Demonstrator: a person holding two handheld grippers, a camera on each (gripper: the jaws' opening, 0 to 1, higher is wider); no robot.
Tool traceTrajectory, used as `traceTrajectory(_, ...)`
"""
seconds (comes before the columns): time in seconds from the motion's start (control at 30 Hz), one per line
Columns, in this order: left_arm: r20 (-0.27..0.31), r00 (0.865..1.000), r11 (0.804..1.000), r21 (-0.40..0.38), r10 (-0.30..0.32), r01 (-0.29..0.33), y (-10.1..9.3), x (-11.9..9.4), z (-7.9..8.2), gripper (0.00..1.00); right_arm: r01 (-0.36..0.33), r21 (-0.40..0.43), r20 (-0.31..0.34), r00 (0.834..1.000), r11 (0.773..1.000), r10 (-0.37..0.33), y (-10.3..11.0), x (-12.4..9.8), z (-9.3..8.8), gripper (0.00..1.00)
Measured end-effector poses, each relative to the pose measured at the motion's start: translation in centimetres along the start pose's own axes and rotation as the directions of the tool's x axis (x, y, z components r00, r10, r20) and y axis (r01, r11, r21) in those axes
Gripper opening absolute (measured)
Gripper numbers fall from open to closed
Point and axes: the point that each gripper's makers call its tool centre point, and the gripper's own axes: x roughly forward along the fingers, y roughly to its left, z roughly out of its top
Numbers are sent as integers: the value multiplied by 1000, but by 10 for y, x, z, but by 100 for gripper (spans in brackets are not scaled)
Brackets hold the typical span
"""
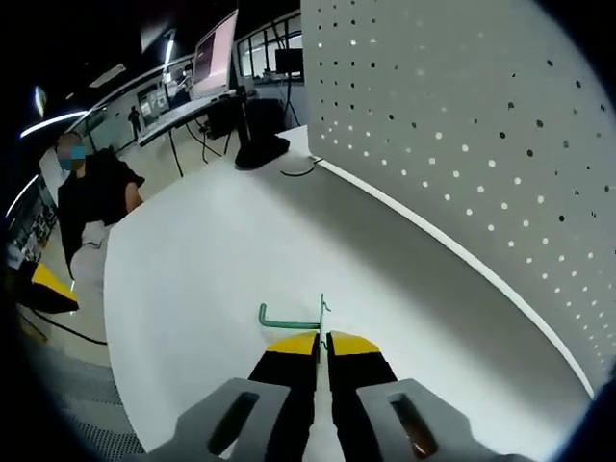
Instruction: Insert the hook assembly into the mounting plate slot until the hook locks in place.
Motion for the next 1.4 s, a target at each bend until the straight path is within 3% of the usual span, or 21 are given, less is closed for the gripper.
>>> traceTrajectory(0.1, -15, 999, 996, 87, 30, -28, 1, 1, -1, 92, -3, 27, 41, 999, 1000, 2, -4, -9, 7, 1)
traceTrajectory(0.3, -21, 1000, 997, 76, 18, -16, -3, 1, -1, 89, 15, 34, 98, 995, 999, -18, -11, -27, 17, 1)
traceTrajectory(0.43, -8, 1000, 997, 69, 18, -17, -3, 0, 7, 88, 22, 44, 148, 989, 999, -28, -16, -43, 23, 1)
traceTrajectory(0.63, 4, 1000, 991, 132, 27, -27, -1, 2, 29, 86, 44, 82, 205, 977, 996, -60, -26, -69, 24, 1)
traceTrajectory(0.8, 21, 1000, 989, 146, 22, -25, -4, 8, 48, 84, 57, 59, 271, 960, 997, -71, -28, -94, 27, 1)
traceTrajectory(1.0, 38, 999, 993, 119, -12, 7, -16, 19, 68, 83, 54, 98, 363, 928, 994, -86, -31, -129, 34, 1)
traceTrajectory(1.17, 63, 997, 995, 85, -50, 44, -31, 25, 85, 80, 83, 115, 427, 896, 990, -124, -35, -156, 35, 1)
traceTrajectory(1.4, 91, 991, 993, 77, -101, 94, -55, 31, 103, 76, 56, 181, 482, 865, 982, -138, -31, -179, 29, 1)
